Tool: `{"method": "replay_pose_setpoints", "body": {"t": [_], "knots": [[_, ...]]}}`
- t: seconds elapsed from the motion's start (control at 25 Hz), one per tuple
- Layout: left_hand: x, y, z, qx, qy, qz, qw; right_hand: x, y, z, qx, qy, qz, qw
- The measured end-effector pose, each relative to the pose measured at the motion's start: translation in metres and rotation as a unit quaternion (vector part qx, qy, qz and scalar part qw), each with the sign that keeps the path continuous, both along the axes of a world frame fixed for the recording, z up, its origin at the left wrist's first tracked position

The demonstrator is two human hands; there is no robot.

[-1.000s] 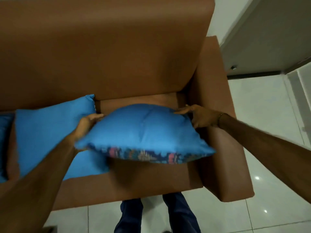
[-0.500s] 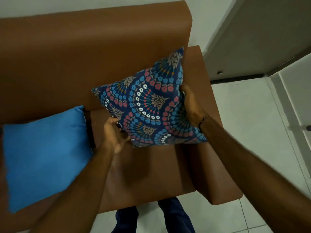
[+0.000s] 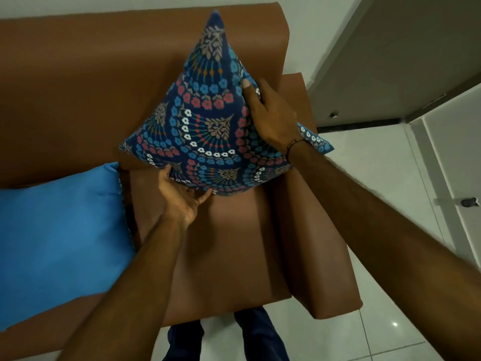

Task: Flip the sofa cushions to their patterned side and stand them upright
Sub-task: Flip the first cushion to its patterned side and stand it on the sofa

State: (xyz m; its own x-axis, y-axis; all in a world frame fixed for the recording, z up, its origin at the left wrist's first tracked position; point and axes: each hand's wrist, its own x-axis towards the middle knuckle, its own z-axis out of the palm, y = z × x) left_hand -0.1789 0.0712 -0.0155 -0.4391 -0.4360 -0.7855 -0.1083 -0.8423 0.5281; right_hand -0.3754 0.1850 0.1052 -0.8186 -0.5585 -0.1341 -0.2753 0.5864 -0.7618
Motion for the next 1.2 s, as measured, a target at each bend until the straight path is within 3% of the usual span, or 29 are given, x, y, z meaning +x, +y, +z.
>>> {"method": "replay_pose_setpoints", "body": {"t": [0.16, 0.4, 0.56, 0.76, 0.84, 0.96, 1.04, 1.2], "knots": [[0.003, -0.008, -0.007, -0.027, -0.061, -0.061, 0.996, 0.013, 0.01, -0.027, 0.004, -0.079, -0.039, 0.996], [0.005, -0.011, -0.013, -0.021, -0.027, -0.047, 0.998, 0.0, 0.002, -0.03, -0.043, -0.152, -0.045, 0.986], [0.001, -0.014, -0.016, -0.024, 0.013, -0.025, 0.999, 0.001, -0.002, -0.034, -0.039, -0.085, -0.051, 0.994], [0.002, -0.016, -0.011, -0.028, -0.028, -0.057, 0.998, 0.001, 0.001, -0.036, -0.057, -0.041, -0.066, 0.995], [0.012, -0.016, -0.008, -0.028, -0.055, -0.064, 0.996, 0.009, 0.005, -0.026, -0.039, 0.061, -0.103, 0.992], [0.035, -0.021, 0.003, -0.029, -0.095, -0.079, 0.992, 0.045, 0.006, -0.005, -0.075, 0.27, -0.155, 0.947], [0.058, -0.031, 0.018, -0.03, -0.117, -0.076, 0.99, 0.081, -0.005, 0.003, -0.074, 0.314, -0.09, 0.942], [0.113, -0.08, 0.026, -0.064, -0.132, -0.085, 0.986, 0.149, -0.046, -0.023, 0.025, 0.228, 0.096, 0.969]]}}
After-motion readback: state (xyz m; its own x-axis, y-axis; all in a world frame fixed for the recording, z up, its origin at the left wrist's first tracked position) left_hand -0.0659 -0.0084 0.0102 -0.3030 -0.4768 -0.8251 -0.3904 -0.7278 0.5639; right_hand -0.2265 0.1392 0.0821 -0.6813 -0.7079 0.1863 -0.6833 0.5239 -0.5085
